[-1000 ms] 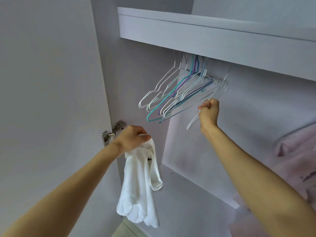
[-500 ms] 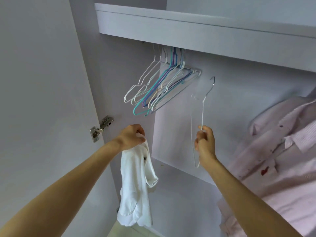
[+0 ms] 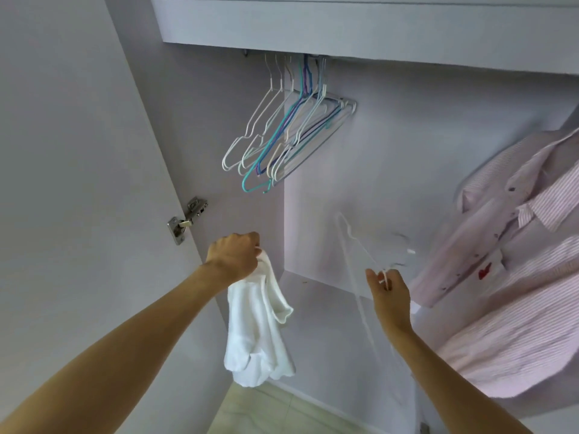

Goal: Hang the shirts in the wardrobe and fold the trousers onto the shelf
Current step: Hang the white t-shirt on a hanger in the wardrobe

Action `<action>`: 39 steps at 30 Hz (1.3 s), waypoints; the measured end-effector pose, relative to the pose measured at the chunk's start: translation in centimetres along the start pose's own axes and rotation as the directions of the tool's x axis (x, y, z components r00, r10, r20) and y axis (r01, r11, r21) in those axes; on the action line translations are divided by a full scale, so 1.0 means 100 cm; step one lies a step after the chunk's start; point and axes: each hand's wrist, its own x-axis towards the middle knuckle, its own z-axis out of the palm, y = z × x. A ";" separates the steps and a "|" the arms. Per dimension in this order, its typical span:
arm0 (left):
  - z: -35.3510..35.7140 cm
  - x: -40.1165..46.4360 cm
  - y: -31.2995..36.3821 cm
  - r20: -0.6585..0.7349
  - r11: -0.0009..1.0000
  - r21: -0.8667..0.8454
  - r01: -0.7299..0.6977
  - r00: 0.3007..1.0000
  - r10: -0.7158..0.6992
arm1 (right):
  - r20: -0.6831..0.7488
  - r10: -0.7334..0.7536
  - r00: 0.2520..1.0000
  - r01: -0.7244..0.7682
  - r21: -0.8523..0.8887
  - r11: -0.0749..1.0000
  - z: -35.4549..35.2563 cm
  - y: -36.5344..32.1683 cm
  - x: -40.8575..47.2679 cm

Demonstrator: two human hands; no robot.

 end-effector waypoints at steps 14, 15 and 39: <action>-0.001 -0.035 -0.027 0.214 0.770 -0.624 0.138 0.977 -0.002 | 0.183 0.239 0.954 -0.295 0.726 0.621 0.034 -0.091 -0.022; 0.000 -0.036 -0.027 0.207 0.788 -0.601 0.135 0.978 -0.010 | 0.230 0.277 0.933 -0.351 0.751 0.560 0.036 -0.101 -0.022; -0.061 -0.095 -0.061 -0.033 0.628 -0.777 -0.040 0.999 0.022 | 0.357 0.336 0.872 -0.488 0.697 0.526 0.105 -0.154 -0.047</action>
